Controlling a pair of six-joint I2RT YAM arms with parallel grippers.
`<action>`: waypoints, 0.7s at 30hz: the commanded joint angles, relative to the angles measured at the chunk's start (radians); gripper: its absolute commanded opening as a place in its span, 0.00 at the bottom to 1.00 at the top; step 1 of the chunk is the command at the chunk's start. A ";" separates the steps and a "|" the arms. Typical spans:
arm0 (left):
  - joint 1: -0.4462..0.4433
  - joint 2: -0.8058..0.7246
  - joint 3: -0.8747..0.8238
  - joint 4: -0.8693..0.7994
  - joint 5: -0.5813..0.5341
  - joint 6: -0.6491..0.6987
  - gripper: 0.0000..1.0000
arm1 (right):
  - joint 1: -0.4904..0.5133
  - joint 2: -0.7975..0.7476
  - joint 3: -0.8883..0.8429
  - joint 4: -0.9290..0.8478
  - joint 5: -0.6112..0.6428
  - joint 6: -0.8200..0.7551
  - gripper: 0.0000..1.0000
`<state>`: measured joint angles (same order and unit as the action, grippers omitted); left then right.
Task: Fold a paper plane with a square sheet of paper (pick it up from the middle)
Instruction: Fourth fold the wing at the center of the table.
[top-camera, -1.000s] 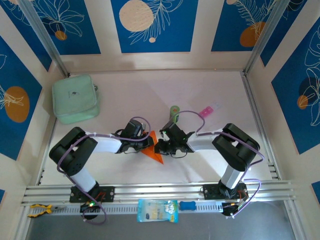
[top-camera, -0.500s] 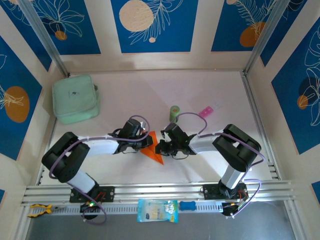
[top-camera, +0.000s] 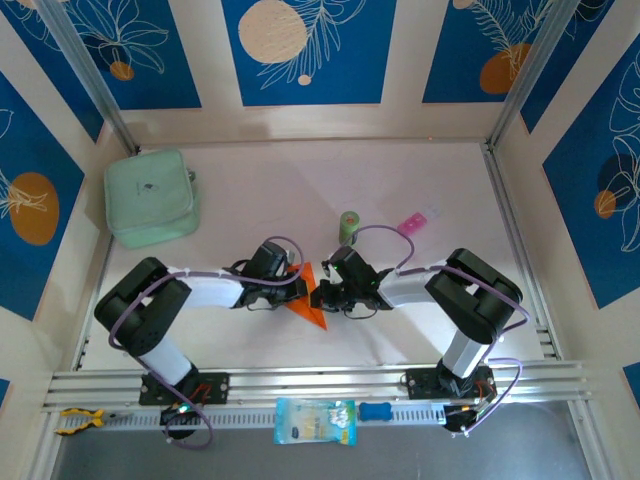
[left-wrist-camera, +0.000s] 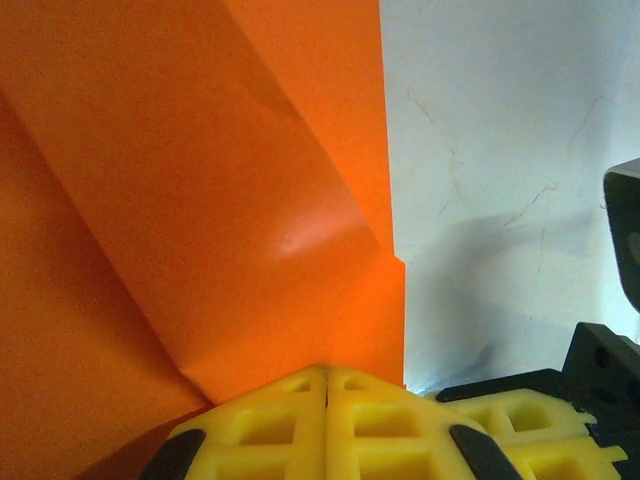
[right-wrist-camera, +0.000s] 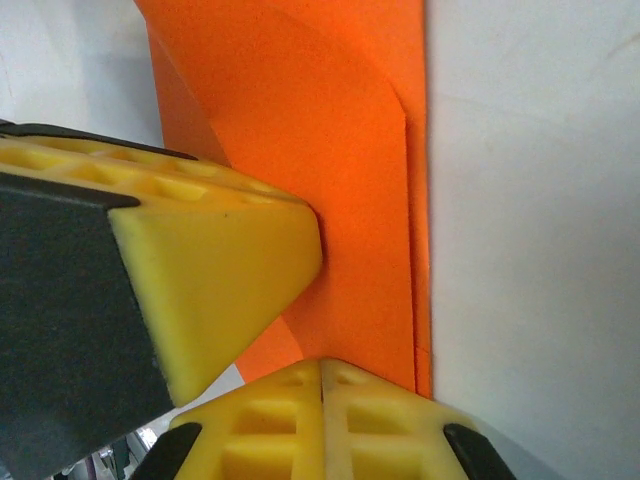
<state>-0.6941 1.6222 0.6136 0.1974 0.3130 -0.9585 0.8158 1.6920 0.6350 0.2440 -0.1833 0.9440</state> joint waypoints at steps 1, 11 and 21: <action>0.036 0.045 0.006 -0.092 -0.068 0.042 0.04 | 0.011 0.030 -0.062 -0.186 0.032 -0.015 0.01; 0.128 0.068 0.063 -0.139 -0.044 0.099 0.05 | 0.014 0.017 -0.077 -0.191 0.039 -0.024 0.01; 0.237 0.092 0.096 -0.182 -0.028 0.167 0.05 | 0.014 0.023 -0.075 -0.190 0.027 -0.035 0.01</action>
<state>-0.5255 1.6794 0.7010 0.0910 0.4255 -0.8413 0.8188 1.6836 0.6212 0.2596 -0.1730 0.9333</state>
